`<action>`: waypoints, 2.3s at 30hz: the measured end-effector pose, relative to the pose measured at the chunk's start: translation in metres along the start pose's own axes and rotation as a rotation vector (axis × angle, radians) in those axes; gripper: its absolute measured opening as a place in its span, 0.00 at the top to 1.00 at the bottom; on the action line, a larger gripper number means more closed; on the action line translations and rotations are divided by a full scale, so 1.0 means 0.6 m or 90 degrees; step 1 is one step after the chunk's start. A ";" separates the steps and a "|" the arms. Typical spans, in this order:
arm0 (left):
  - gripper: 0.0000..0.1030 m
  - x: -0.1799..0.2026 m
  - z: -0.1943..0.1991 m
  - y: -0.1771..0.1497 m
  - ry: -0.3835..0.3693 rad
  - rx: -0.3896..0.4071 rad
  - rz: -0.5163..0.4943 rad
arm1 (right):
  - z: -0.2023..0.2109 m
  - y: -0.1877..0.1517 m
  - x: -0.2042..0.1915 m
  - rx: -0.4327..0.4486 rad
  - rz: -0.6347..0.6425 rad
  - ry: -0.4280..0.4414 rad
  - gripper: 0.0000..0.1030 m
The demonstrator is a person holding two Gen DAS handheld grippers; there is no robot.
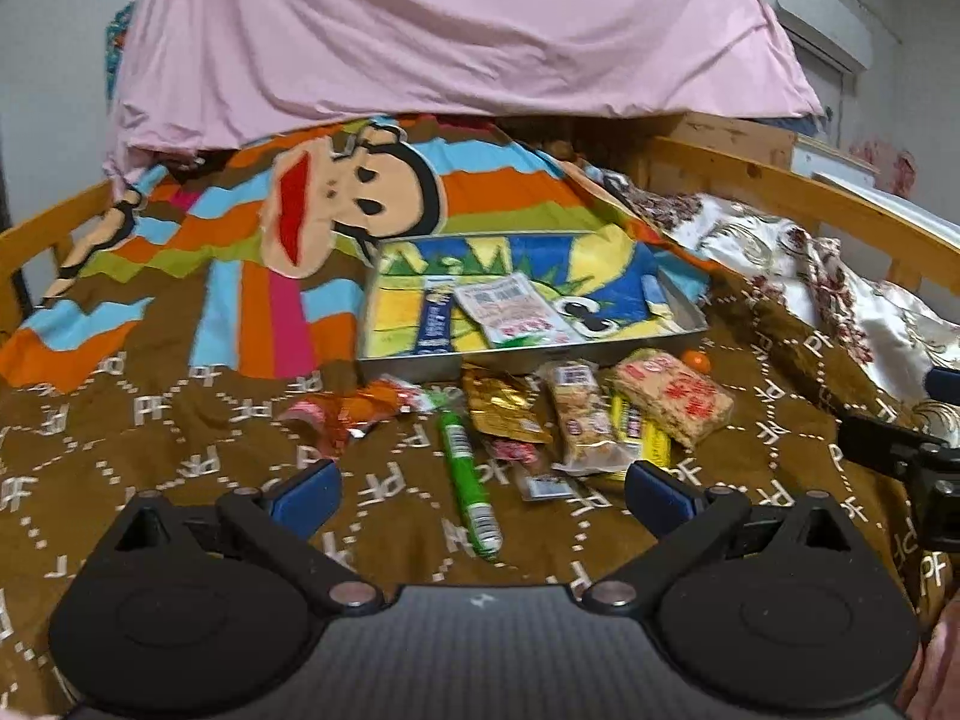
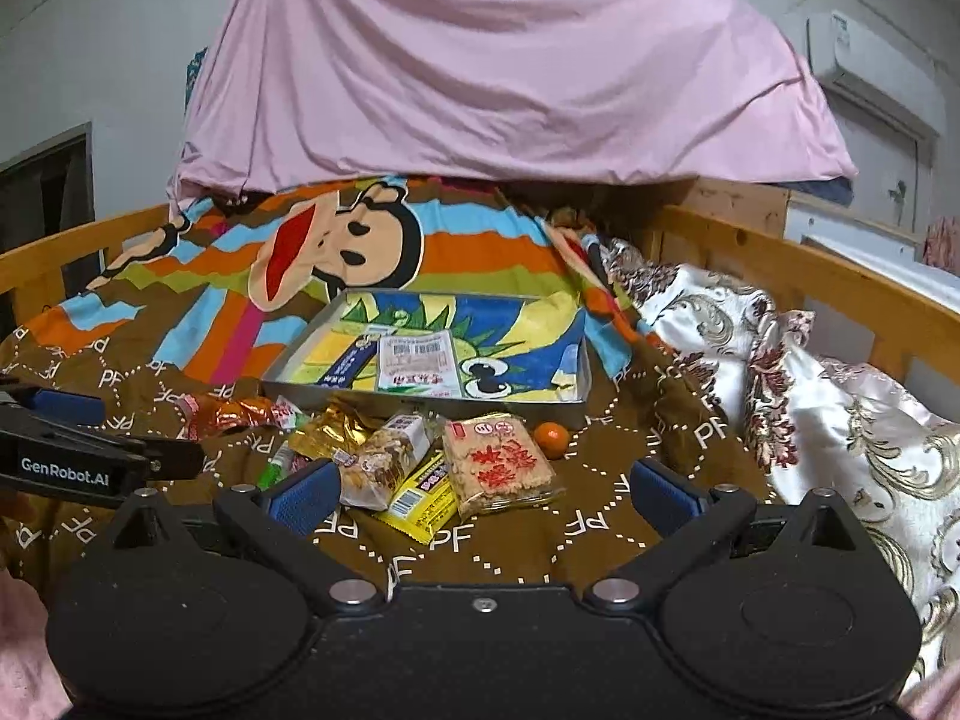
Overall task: Organize snacks
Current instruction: 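Move both tools back toward the remaining snacks beside the tray, then grasp the nut bar with the left tool while the right tool grasps the rice-cake bar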
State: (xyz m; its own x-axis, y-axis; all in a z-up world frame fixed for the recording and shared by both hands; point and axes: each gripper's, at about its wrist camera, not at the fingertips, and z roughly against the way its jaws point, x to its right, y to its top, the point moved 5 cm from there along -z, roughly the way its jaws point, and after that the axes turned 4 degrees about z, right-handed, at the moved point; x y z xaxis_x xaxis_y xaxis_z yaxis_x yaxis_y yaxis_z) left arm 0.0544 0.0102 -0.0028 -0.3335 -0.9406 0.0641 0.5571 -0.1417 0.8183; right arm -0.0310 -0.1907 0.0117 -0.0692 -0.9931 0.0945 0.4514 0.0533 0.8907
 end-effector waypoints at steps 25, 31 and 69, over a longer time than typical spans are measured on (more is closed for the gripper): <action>0.01 0.070 -0.217 0.040 -0.087 -0.063 -0.108 | -0.249 -0.010 0.067 -0.153 0.090 0.098 0.01; 0.01 0.071 -0.249 0.045 -0.126 -0.074 -0.076 | -0.283 -0.018 0.051 -0.154 0.109 0.104 0.01; 0.58 0.073 -0.312 0.022 -0.176 -0.164 0.001 | -0.337 -0.041 0.004 -0.168 0.122 0.066 0.25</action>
State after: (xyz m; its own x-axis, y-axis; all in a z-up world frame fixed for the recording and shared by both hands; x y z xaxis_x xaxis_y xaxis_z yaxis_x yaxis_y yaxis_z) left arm 0.1894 -0.0904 -0.0961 -0.5052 -0.8272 0.2460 0.7192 -0.2460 0.6498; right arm 0.1377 -0.2152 -0.1001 0.1236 -0.9738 0.1911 0.6631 0.2243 0.7142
